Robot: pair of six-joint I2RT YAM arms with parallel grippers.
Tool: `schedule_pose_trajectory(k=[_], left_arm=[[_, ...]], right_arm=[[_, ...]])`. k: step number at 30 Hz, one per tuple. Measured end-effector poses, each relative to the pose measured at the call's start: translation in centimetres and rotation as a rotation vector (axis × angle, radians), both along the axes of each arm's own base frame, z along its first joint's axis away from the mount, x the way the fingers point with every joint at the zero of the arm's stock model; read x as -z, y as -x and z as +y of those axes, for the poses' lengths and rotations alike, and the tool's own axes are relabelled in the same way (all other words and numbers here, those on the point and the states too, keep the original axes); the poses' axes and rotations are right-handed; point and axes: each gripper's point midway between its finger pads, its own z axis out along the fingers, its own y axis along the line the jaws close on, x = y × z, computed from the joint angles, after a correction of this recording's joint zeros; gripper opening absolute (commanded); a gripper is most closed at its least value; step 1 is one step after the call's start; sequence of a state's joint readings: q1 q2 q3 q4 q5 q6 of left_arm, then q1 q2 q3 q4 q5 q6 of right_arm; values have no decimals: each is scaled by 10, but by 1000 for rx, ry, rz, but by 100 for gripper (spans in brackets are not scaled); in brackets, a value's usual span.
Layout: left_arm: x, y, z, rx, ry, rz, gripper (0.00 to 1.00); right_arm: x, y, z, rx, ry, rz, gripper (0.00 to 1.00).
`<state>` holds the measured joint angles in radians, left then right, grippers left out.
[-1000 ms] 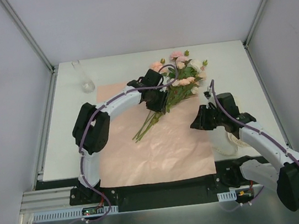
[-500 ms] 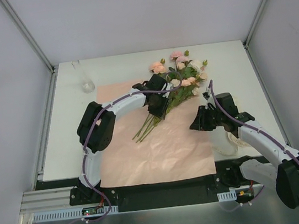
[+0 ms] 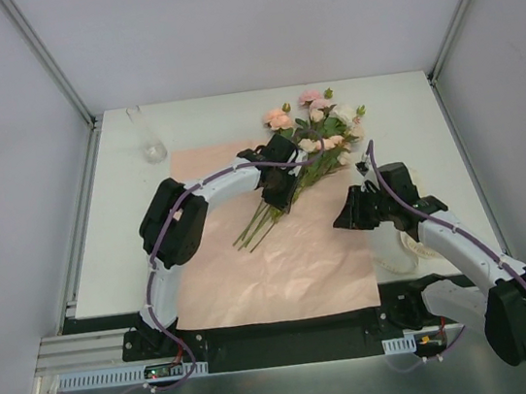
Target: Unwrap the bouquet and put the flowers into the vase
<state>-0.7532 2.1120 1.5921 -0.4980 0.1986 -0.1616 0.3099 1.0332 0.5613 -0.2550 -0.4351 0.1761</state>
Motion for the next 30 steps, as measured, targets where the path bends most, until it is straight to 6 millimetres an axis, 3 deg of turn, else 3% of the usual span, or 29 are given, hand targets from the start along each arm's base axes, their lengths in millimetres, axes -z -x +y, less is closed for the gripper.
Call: schedule_pose_trajectory(k=[6, 13, 16, 21, 25, 30], left_arm=[[3, 4, -3, 14, -5, 3, 0], [-6, 7, -6, 17, 16, 6, 0], [-29, 9, -15, 27, 78, 9, 0], [-89, 11, -37, 36, 239, -9, 0], [-123, 20, -48, 39, 340, 11, 0], [-123, 32, -52, 36, 361, 61, 0]], right_arm=[[-2, -1, 0, -1, -1, -2, 27], [-6, 0, 3, -1, -17, 6, 28], [-15, -4, 5, 14, -43, 4, 42], [-46, -26, 4, 101, -104, -24, 70], [-75, -55, 3, 191, -178, -43, 74], [-84, -84, 13, 229, -264, -18, 72]])
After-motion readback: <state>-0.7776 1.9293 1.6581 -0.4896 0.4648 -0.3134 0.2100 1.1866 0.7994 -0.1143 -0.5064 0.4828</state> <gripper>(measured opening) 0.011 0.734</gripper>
